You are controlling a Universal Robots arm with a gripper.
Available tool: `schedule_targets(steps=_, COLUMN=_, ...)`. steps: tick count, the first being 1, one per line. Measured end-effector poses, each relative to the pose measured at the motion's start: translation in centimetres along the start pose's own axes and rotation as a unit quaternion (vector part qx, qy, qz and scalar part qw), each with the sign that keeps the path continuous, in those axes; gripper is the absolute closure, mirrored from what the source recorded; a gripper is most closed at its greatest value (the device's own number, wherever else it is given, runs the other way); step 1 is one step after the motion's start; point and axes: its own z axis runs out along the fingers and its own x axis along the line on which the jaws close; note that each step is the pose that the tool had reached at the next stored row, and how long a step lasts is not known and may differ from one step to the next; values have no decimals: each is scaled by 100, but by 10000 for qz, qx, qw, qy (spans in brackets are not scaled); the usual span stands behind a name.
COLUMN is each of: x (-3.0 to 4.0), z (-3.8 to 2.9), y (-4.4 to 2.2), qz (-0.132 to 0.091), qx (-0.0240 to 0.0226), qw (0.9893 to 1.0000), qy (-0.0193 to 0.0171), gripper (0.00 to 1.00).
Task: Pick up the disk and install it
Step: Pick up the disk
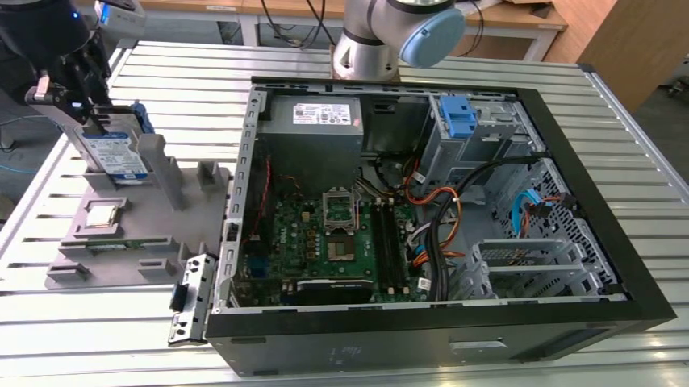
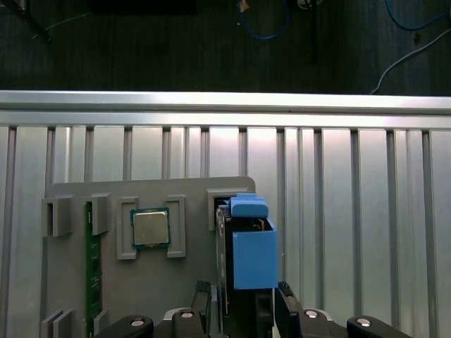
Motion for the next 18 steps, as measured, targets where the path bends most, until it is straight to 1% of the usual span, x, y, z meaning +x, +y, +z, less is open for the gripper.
schedule_targets(steps=4, x=0, z=0, y=0, qz=4, qx=0, qw=10000, qy=0, gripper=53)
schedule_targets(steps=5, x=0, z=0, y=0, qz=5, qx=0, qw=10000, qy=0, gripper=59)
schedule_targets(steps=6, x=0, z=0, y=0, qz=6, qx=0, qw=10000, qy=0, gripper=59)
schedule_targets(steps=7, x=0, z=0, y=0, qz=7, qx=0, qw=10000, qy=0, gripper=65)
schedule_targets(steps=18, x=0, z=0, y=0, qz=35, qx=2, qw=10000, qy=-1, gripper=65)
